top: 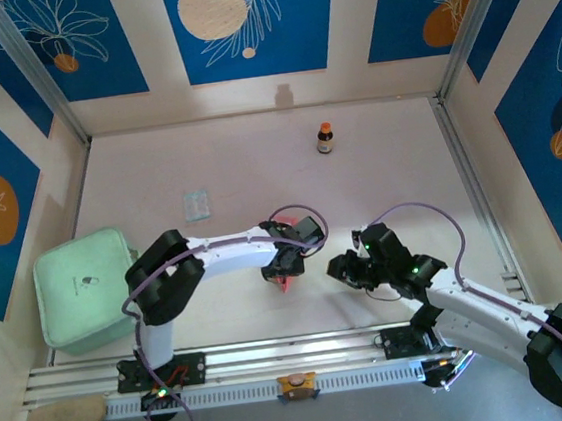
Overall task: Fold a paper plane with a square sheet of paper (pick it up from the middle)
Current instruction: Move the paper plane to the center of the table, then reset both arms
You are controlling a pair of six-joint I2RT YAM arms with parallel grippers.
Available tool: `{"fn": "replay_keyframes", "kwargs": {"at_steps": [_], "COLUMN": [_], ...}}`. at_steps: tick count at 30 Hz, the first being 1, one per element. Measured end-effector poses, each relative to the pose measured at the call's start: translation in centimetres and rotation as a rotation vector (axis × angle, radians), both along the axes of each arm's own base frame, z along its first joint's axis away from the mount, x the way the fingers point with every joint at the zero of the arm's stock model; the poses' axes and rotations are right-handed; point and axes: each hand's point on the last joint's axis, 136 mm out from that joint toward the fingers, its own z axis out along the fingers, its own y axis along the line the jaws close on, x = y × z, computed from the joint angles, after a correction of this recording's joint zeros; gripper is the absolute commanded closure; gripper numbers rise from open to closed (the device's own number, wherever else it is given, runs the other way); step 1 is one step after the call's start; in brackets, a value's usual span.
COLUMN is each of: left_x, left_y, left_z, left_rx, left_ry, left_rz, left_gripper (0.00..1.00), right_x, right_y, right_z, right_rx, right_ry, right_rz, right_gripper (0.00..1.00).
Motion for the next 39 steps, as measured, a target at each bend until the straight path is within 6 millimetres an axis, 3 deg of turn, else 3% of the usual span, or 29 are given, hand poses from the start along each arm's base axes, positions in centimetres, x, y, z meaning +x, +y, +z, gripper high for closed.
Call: {"fn": "replay_keyframes", "kwargs": {"at_steps": [14,23,29,34,36,39], "left_x": [-0.5,-0.6,-0.1,1.5,2.4,4.3], "left_y": [0.4,0.3,0.7,3.7,5.7,10.3], "left_z": [0.9,2.9,6.2,11.5,13.3,14.3], "left_rx": [0.007,-0.029,-0.079,-0.084,-0.064,-0.003], "left_ry": [0.006,-0.015,-0.086,-0.28,-0.366,-0.45], "left_rz": [0.003,0.002,0.006,-0.014,-0.02,-0.004], "left_gripper": [0.52,0.5,0.49,0.3,0.25,0.16], "right_x": [0.0,0.0,0.7,4.1,6.0,8.5], "right_y": [-0.3,-1.0,-2.6,-4.9,-6.3,-8.5], "right_z": [0.3,0.4,0.5,4.7,7.1,9.1], "right_rx": [0.006,-0.005,-0.068,-0.18,-0.251,-0.384], "right_ry": [-0.008,-0.012,-0.025,-0.184,-0.282,-0.394], "right_rz": [-0.01,-0.032,-0.062,-0.122,-0.158,-0.194], "right_gripper": [0.78,0.76,0.68,0.54,0.51,0.48]}}
